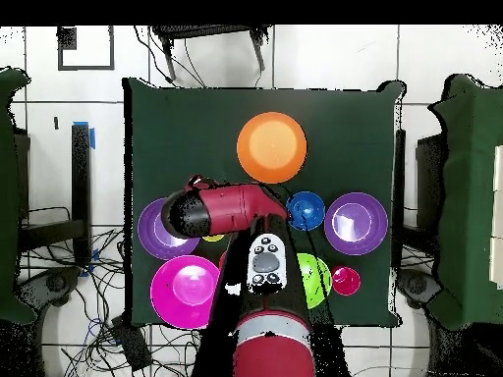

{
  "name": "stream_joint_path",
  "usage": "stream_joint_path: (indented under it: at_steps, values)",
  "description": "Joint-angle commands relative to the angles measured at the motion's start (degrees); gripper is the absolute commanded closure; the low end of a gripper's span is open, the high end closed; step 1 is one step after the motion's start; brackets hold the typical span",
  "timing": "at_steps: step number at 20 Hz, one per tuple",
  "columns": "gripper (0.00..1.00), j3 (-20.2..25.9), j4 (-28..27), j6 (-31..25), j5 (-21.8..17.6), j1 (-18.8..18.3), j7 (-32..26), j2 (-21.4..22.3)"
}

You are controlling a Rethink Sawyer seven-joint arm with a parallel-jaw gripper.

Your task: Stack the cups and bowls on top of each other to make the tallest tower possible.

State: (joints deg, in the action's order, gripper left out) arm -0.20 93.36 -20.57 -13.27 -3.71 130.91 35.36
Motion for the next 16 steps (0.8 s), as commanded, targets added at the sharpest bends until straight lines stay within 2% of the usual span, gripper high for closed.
stream_joint_path:
  at_steps: [1,5,11,16]
  values:
    - [0.00,9.41,3.01,0.25,-12.27,-6.16,-18.29,3.20]
    - [0.00,9.63,2.53,-0.32,-14.07,-5.85,-14.60,2.98]
    - [0.00,10.08,-0.75,0.65,-16.36,-4.03,-8.23,-1.38]
    - [0.00,9.10,-1.61,-0.57,-15.07,-1.19,-3.72,-2.29]
